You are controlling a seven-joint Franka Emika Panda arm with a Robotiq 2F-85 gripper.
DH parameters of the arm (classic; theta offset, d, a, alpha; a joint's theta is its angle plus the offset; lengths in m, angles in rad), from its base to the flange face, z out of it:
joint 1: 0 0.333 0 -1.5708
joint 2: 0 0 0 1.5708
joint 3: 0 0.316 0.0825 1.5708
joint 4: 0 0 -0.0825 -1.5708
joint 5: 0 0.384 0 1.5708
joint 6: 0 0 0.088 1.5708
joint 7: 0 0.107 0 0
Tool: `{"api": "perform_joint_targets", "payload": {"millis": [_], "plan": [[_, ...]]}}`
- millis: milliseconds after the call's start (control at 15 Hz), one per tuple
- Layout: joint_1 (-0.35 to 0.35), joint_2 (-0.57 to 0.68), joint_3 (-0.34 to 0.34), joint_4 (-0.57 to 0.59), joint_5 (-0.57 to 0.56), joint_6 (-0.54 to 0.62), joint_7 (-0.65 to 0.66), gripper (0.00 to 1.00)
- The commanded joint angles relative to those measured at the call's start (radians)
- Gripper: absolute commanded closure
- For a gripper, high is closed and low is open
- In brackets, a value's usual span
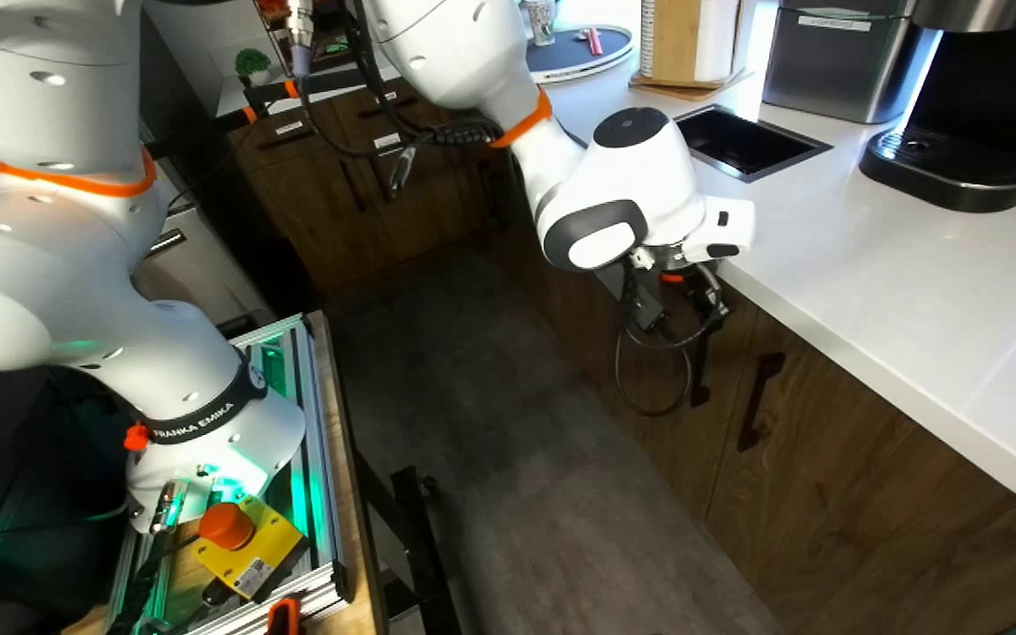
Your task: Open the cabinet door
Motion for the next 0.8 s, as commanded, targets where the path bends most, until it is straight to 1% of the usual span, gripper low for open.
{"api": "perform_joint_targets", "payload": {"millis": [0,67,267,533,667,733], "plan": [[0.085,-0.087,-0.063,-0.116,0.036,-0.040,0.157,0.97],[0.073,-0.099,-0.039,-0.136,0.048,-0.037,0.166,0.97],[0.082,-0.133,-0.035,-0.202,0.071,-0.017,0.202,0.97],[0.083,-0.175,-0.010,-0.300,0.118,0.035,0.242,0.97],[0.102,-0.192,-0.011,-0.355,0.142,0.075,0.270,0.97],[0.124,-0.199,-0.022,-0.383,0.153,0.102,0.289,0.97]]}}
